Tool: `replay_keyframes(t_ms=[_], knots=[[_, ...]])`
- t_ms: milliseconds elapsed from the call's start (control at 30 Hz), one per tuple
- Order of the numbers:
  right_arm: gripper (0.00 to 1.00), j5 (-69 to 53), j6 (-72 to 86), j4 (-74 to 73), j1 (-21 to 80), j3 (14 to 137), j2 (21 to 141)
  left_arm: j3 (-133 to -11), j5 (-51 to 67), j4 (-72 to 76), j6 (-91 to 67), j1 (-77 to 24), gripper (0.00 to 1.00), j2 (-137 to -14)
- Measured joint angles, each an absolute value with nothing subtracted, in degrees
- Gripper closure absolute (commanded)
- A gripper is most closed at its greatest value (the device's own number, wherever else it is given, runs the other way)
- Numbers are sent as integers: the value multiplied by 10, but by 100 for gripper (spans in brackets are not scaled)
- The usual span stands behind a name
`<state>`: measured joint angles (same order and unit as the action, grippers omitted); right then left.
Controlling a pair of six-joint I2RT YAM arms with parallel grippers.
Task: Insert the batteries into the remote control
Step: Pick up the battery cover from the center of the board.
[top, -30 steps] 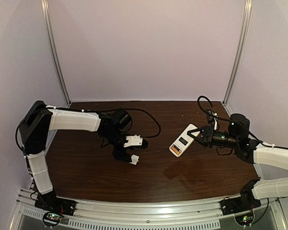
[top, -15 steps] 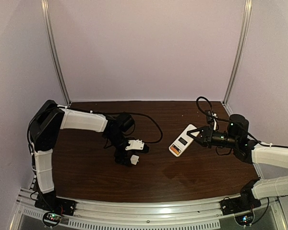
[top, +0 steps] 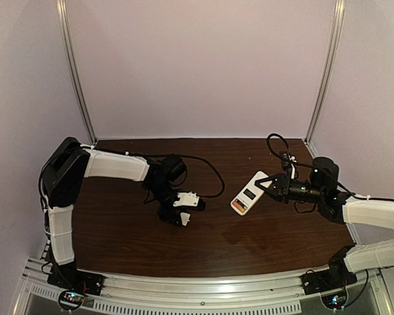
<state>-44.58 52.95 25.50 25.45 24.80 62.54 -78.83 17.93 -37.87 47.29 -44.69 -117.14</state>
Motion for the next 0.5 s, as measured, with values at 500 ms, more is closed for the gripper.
replay_keyframes(t_ms=[500], knots=[[100, -449, 531, 256, 253, 248, 631, -728, 149, -355, 355, -502, 56, -1126]])
